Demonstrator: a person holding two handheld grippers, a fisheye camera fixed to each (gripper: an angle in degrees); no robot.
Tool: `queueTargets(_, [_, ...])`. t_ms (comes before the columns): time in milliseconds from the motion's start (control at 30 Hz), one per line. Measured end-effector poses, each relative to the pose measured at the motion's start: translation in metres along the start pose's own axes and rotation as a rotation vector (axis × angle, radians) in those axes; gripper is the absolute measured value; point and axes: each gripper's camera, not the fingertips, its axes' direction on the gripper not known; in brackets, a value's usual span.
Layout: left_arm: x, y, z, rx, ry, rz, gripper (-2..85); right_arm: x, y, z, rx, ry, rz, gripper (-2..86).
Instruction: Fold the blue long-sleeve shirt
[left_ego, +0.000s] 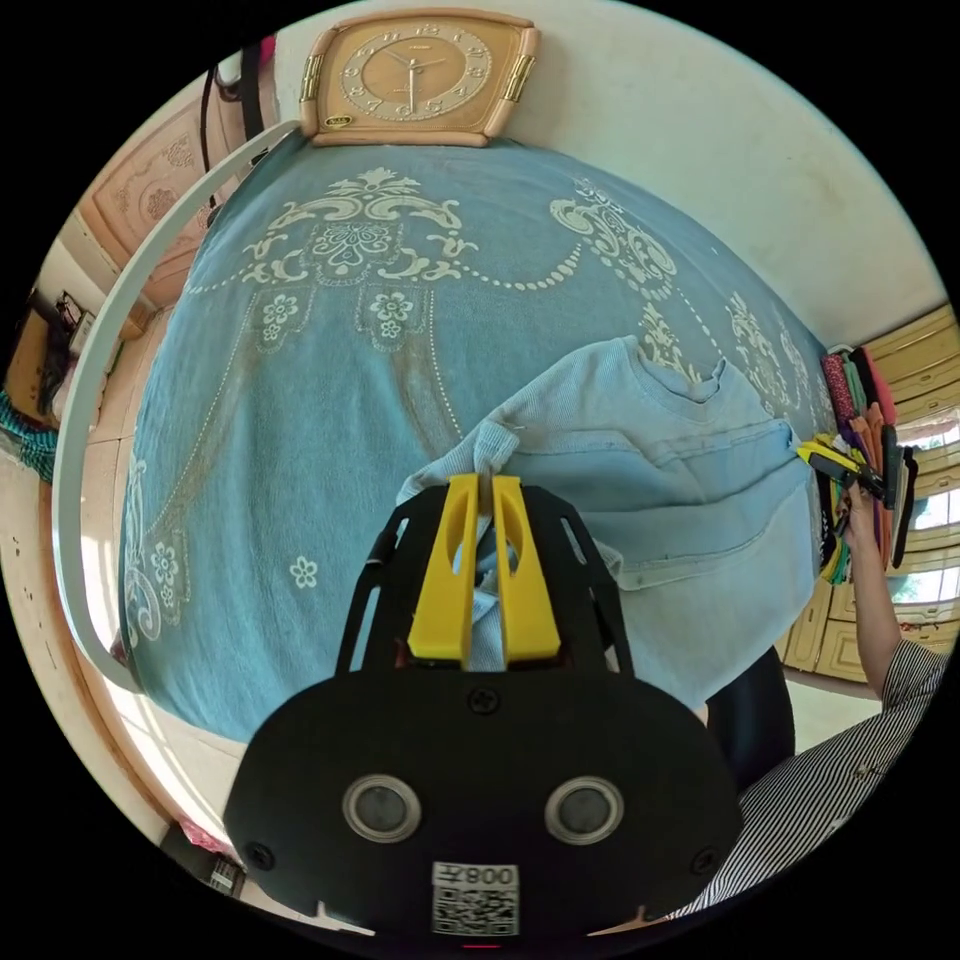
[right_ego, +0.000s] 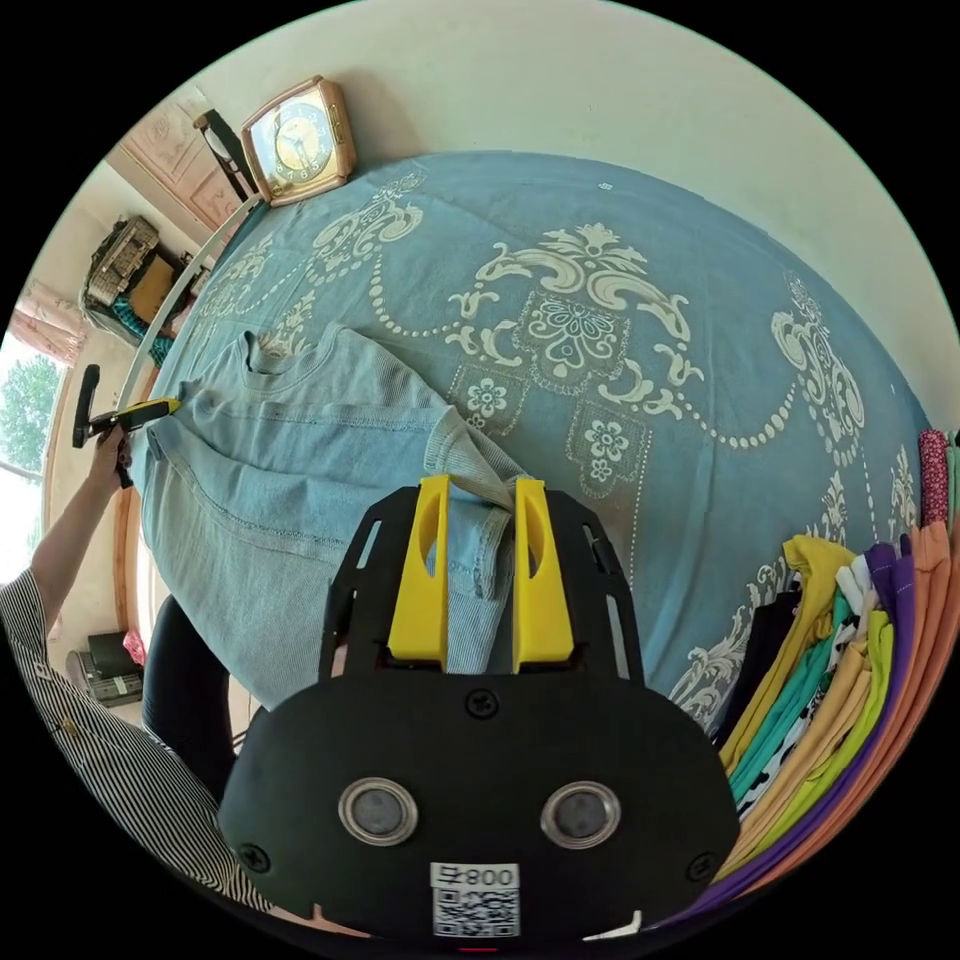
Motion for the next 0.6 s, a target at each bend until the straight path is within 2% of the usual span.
queueTargets(100, [-0.004, 0.007, -0.010, 0.023, 0.025, 0.002, 2.2, 0.000, 0.005, 0.002, 0.022, 0.024, -0.031, 9.4])
queueTargets(267, [-0.011, 0.017, -0.038, 0.098, 0.027, 0.010, 1.9, 0.001, 0.006, 0.011, -0.006, 0.166, -0.077, 2.3])
queueTargets(600, [-0.046, 0.024, -0.078, 0.261, 0.084, -0.043, 1.6, 0.038, 0.023, -0.029, 0.197, 0.065, -0.007, 1.0])
